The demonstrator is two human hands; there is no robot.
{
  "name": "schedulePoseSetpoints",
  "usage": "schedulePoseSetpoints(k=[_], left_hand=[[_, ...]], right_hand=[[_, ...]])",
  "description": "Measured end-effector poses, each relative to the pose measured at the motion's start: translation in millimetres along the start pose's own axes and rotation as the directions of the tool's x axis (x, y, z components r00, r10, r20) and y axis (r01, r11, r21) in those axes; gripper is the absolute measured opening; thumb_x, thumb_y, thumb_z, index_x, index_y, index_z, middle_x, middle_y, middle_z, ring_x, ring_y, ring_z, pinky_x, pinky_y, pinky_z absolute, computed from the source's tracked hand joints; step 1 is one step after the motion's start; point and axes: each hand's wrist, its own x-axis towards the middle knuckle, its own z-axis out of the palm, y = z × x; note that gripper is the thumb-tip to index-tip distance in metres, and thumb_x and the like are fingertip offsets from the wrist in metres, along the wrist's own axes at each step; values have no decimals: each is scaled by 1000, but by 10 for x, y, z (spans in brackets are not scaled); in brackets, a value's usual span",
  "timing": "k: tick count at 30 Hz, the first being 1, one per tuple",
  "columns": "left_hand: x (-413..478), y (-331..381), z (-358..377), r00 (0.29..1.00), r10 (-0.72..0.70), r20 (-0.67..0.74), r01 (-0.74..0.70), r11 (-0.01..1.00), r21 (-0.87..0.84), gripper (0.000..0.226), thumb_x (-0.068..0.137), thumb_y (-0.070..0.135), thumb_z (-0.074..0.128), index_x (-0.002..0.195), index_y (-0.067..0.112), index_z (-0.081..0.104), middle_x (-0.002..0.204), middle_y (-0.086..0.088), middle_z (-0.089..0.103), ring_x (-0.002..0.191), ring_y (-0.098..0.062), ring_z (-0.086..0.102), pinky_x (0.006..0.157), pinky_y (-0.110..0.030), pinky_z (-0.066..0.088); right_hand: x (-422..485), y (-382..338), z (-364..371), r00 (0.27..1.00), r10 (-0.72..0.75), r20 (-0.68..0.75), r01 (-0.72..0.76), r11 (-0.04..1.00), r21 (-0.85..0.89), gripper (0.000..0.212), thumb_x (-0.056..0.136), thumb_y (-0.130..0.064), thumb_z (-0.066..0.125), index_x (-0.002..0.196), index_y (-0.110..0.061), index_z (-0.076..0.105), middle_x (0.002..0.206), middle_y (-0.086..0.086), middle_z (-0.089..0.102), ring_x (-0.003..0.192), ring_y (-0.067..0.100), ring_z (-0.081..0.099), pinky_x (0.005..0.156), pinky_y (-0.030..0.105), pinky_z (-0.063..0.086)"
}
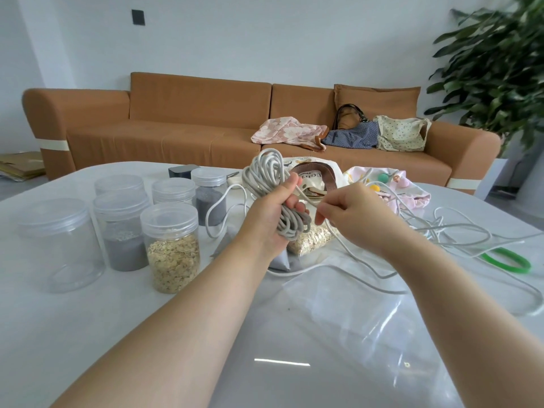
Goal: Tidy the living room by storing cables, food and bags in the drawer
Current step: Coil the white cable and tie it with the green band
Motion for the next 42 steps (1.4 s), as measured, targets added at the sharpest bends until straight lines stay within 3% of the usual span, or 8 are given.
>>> schedulePoseSetpoints(k=[5, 11, 16, 20, 26, 32, 37, 42], left_hand=[[39, 1, -35, 999, 21, -40, -21, 1000, 12, 35, 89, 20, 63, 57, 17, 49, 44, 7, 42, 42, -7, 48, 56, -27, 37], [87, 123, -166, 992, 70, -102, -86, 984, -156, 33, 87, 18, 64, 59, 16, 48, 45, 6, 46, 42, -6, 49, 49, -18, 46], [84, 108, -161, 993, 72, -98, -79, 994, -72, 43, 87, 26, 64, 49, 14, 48, 50, 1, 50, 42, -10, 48, 50, -21, 44], [19, 143, -130, 997, 56, -59, -59, 997, -54, 27, 86, 27, 64, 67, 11, 53, 50, 1, 53, 39, -10, 51, 41, -17, 44], [-48, 130, -55, 985, 95, 145, -61, 973, -223, 46, 96, 31, 49, 56, 14, 64, 66, 2, 66, 83, -18, 69, 84, -35, 51], [-37, 238, -145, 986, 105, 126, -71, 967, -245, 25, 92, 33, 49, 75, 15, 53, 44, 9, 47, 42, -4, 52, 53, -19, 50], [27, 326, -218, 996, 91, 5, -90, 993, -71, 26, 96, 31, 50, 77, 13, 53, 42, 8, 43, 37, -4, 44, 43, -14, 37], [37, 361, -285, 995, 74, -64, -65, 988, 141, 20, 93, 27, 58, 78, 13, 58, 43, 8, 44, 39, -5, 45, 44, -15, 40]], right_hand=[[12, -8, 21, 996, 56, 65, -59, 997, 46, 33, 94, -16, 50, 65, -14, 67, 56, 7, 47, 49, 19, 35, 52, 27, 29], [49, 147, -47, 944, 294, 147, -325, 902, 284, 33, 95, -11, 47, 66, -9, 60, 44, -2, 40, 35, 10, 27, 39, 19, 22], [53, 149, -29, 956, 286, 60, -293, 929, 228, 35, 93, -14, 52, 60, -14, 63, 51, 2, 42, 42, 15, 27, 38, 19, 23], [44, 132, -26, 965, 254, 64, -262, 949, 174, 33, 91, -16, 56, 59, -16, 66, 56, 7, 45, 45, 18, 28, 42, 22, 24], [32, 109, 48, 973, 209, 98, -206, 978, -37, 33, 91, -21, 57, 58, -21, 64, 51, 1, 45, 42, 15, 32, 45, 24, 30], [50, 170, 103, 979, 205, 6, -201, 967, -159, 51, 87, -47, 60, 60, -3, 63, 35, -4, 40, 46, 19, 42, 53, 27, 35], [28, 127, 135, 993, 69, -98, -99, 933, -345, 27, 91, -30, 58, 73, -10, 62, 69, 2, 56, 68, 24, 50, 56, 28, 33], [24, 171, 85, 914, -331, -236, 199, 871, -449, 12, 79, -4, 59, 76, -13, 66, 74, 0, 64, 73, 27, 56, 58, 32, 42]])
